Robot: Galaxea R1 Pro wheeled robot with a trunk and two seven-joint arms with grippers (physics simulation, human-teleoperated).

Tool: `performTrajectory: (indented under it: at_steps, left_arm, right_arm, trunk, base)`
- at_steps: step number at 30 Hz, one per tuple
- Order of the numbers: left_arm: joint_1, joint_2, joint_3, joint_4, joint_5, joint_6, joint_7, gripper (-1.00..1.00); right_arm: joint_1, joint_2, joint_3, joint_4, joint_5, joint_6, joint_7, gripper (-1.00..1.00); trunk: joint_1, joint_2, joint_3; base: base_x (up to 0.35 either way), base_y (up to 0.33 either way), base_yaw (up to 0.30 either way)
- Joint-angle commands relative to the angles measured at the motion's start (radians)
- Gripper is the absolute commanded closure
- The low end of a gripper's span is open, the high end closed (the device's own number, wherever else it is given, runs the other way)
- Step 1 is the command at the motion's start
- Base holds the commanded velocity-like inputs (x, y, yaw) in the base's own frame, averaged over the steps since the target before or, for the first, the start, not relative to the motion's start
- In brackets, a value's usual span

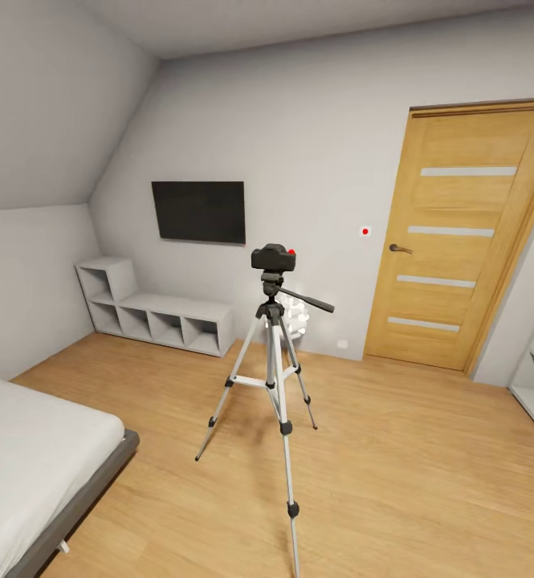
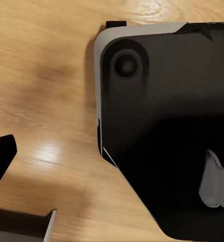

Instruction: Attach the digital camera to the camera tripod in the bedroom.

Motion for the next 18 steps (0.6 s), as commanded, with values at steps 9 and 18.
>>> performTrajectory:
  at_steps: [9, 18]
  left_arm:
    - [0.0, -0.008, -0.007, -0.005, 0.011, 0.004, -0.004, -1.0]
    - [0.0, -0.011, -0.008, -0.005, 0.011, 0.003, -0.004, -1.0]
  right_arm:
    - [-0.001, 0.0, 0.009, -0.007, -0.01, -0.042, 0.0, -1.0]
    - [-0.001, 0.001, 0.009, -0.008, -0.01, -0.048, 0.0, -1.0]
  trunk:
    - [0.0, -0.001, 0.0]
    - [0.0, -0.001, 0.0]
  base:
    - [0.0, 0.0, 0.0]
    - [0.0, 0.0, 0.0]
